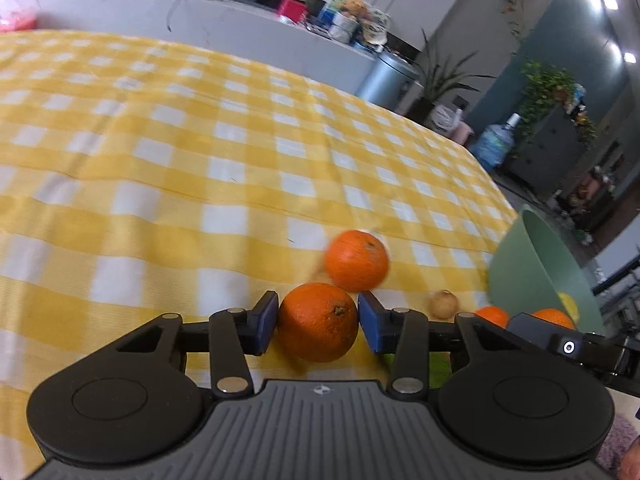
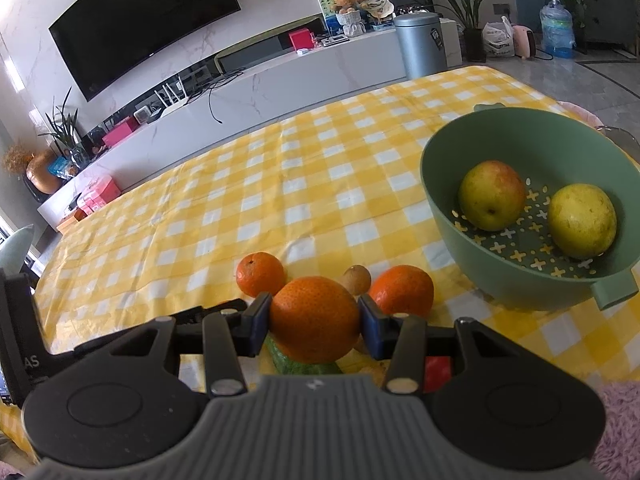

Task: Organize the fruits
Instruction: 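Close the left tool on an orange while the right tool lifts its orange, then carry both held oranges over the green colander with both tools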

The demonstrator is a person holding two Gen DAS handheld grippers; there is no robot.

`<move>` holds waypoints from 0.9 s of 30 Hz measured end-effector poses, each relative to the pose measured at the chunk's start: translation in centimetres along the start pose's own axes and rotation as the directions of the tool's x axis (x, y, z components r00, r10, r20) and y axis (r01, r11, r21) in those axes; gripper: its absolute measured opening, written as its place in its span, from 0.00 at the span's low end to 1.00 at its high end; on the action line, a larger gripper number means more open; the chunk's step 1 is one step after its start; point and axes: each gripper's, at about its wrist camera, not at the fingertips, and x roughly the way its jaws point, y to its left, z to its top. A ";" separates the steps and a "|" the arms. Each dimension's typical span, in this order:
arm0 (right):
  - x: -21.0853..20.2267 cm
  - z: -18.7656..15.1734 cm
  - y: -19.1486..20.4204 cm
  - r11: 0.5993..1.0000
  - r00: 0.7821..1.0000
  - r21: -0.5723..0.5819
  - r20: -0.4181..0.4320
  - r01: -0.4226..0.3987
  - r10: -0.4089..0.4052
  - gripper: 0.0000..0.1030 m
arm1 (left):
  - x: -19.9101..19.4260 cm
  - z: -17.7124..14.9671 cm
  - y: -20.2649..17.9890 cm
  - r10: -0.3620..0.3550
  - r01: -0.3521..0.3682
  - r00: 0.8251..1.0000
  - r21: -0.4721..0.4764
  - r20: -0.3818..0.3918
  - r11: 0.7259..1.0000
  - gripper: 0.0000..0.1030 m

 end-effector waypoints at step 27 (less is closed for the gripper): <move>0.4 -0.3 -0.2 1.000 0.999 0.002 -0.041 -0.006 0.006 0.43 | -0.2 -0.2 -0.2 0.112 -0.113 0.994 0.060 0.017 0.992 0.47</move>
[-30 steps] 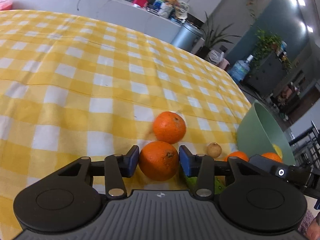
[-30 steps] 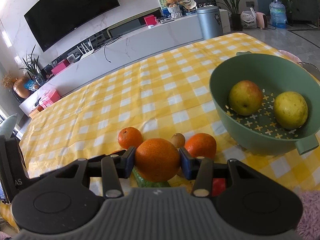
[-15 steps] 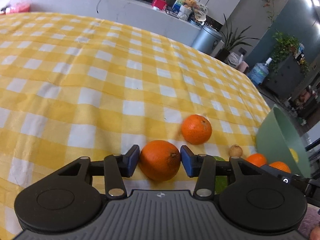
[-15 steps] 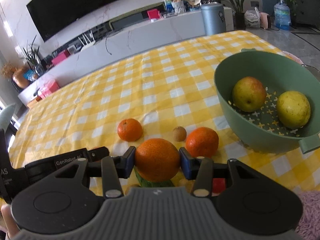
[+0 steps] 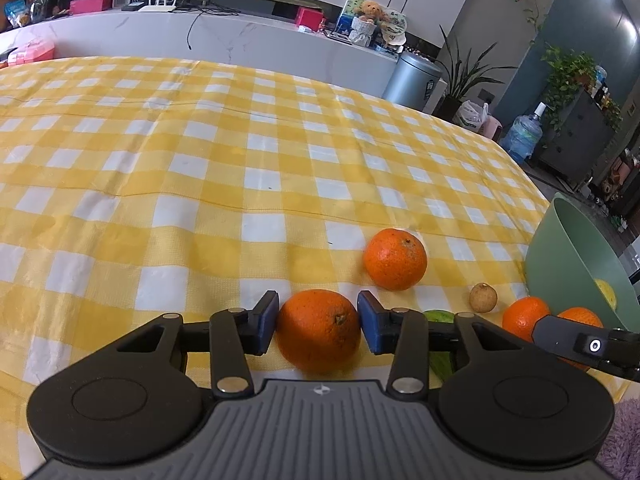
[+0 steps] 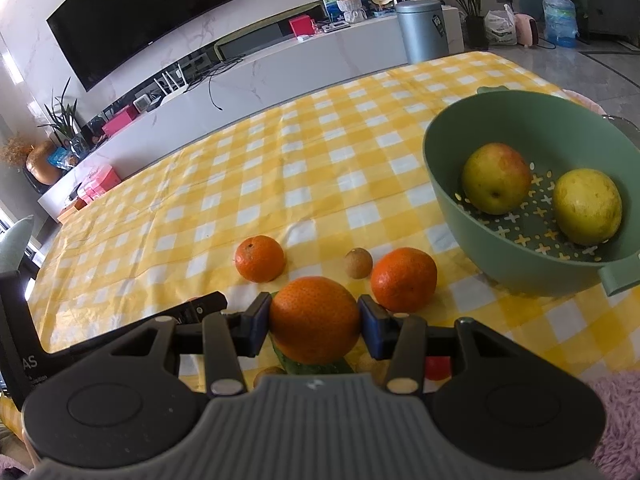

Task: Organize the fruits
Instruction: 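Carry both held oranges over the green colander with both tools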

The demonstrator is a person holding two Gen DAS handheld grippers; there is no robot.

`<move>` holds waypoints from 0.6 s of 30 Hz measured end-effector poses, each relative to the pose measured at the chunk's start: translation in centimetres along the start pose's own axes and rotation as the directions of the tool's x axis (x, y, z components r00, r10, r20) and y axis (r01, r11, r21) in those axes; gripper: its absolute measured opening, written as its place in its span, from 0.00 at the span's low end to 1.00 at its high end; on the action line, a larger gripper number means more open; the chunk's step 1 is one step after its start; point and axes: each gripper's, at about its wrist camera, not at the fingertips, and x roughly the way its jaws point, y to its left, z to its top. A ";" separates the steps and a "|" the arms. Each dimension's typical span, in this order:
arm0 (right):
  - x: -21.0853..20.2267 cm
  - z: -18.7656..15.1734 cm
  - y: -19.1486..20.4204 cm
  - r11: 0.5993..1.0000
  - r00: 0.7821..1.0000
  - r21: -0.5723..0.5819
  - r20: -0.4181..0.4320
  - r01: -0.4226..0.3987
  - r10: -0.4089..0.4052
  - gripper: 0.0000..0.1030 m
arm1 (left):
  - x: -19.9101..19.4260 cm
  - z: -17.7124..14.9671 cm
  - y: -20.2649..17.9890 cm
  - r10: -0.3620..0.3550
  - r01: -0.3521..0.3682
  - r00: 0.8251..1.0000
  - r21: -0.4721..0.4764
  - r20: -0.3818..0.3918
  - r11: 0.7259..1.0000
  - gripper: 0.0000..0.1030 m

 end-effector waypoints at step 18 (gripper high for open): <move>-2.5 1.0 -1.8 0.995 0.993 0.078 0.106 -0.059 0.051 0.43 | -6.3 1.7 -5.1 -0.068 0.042 0.979 0.134 0.191 0.990 0.47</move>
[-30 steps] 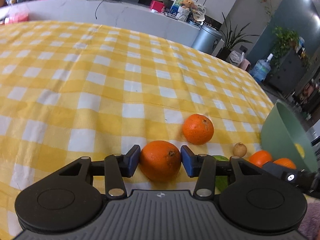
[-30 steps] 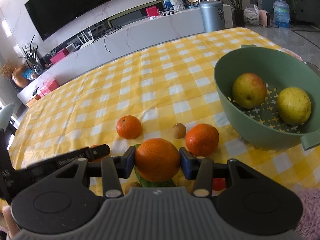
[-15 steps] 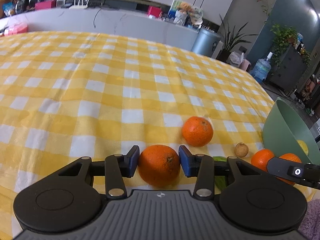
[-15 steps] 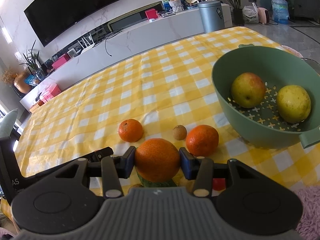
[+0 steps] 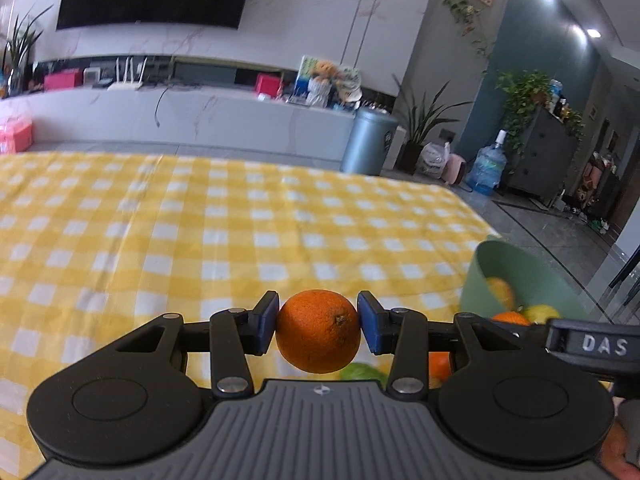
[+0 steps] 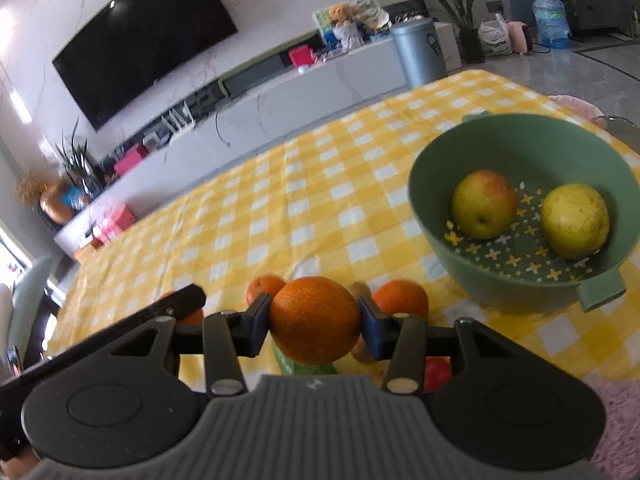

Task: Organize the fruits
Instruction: 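Carry both held oranges over the green colander with both tools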

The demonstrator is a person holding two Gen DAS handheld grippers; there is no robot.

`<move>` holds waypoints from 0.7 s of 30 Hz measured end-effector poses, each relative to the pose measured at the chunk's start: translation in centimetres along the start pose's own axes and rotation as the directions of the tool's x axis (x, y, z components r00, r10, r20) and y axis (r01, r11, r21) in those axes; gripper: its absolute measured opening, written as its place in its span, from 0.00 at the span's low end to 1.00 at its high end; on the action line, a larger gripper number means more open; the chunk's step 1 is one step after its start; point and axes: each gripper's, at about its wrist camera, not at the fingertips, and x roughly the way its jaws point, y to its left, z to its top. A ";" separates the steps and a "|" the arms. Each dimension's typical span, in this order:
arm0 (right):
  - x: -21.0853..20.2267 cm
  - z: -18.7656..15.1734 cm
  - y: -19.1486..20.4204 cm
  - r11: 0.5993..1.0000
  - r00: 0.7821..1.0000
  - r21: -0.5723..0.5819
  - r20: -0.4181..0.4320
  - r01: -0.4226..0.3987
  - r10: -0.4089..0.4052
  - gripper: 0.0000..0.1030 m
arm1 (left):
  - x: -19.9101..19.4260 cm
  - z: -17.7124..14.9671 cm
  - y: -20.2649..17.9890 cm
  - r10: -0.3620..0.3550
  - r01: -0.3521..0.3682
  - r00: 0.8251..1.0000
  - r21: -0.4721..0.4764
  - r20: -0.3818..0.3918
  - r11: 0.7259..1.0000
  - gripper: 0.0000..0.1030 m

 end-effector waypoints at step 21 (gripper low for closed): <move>-4.3 2.5 -6.9 0.978 0.950 0.209 0.308 -0.018 -0.049 0.43 | -0.1 3.7 -9.6 -0.088 0.078 0.993 0.129 0.073 0.989 0.47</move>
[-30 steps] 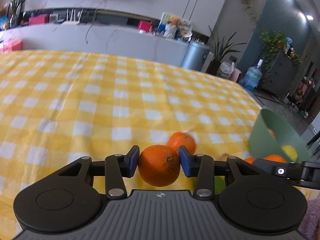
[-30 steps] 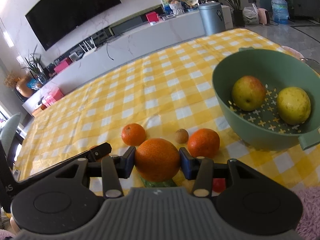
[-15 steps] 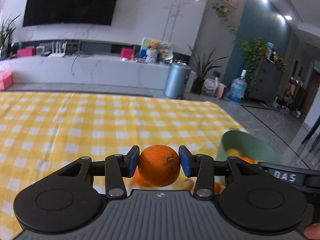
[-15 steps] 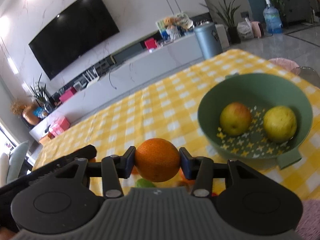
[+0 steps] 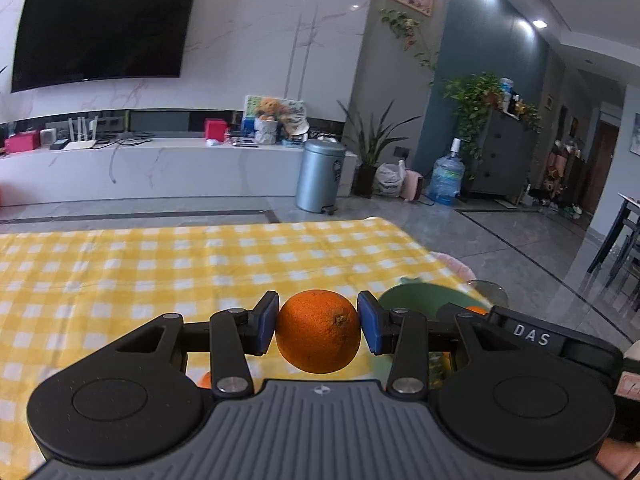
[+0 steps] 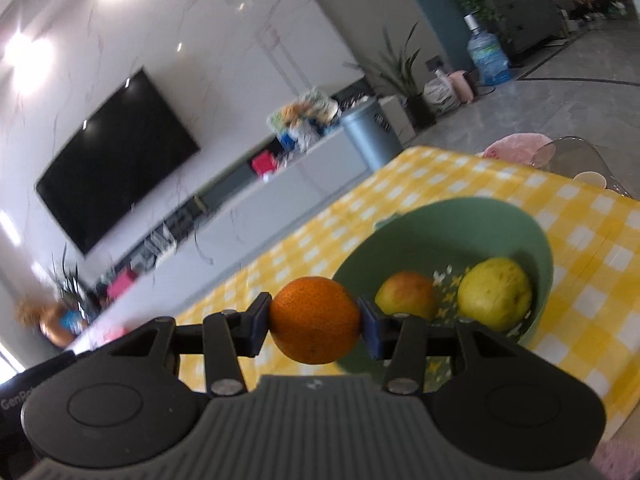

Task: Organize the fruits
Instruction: 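Carry both held oranges over the green colander with both tools, then open the right tool over the colander while the left tool releases its orange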

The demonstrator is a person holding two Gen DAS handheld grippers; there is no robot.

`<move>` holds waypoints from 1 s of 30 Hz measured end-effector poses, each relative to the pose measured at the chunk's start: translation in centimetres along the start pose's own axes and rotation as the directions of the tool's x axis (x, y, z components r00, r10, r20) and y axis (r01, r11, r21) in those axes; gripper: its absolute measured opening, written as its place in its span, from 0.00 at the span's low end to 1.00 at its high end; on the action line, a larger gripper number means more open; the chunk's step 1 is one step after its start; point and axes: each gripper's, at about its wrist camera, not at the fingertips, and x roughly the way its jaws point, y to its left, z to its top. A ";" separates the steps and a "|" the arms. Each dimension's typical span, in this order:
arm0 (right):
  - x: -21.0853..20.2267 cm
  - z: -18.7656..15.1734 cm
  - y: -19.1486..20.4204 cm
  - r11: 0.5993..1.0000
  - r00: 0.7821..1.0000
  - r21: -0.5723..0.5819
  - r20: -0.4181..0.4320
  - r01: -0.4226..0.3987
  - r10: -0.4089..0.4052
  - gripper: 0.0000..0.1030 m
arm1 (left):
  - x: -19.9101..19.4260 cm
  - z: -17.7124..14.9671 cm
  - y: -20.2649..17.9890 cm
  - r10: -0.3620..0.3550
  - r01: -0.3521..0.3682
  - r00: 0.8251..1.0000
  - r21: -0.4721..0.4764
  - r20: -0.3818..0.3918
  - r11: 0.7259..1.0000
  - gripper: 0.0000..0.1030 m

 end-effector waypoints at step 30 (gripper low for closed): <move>6.7 5.0 -7.6 0.951 0.999 0.309 -0.029 0.031 -0.023 0.44 | 10.6 0.3 -2.8 -0.188 0.168 0.976 -0.164 -0.112 0.972 0.47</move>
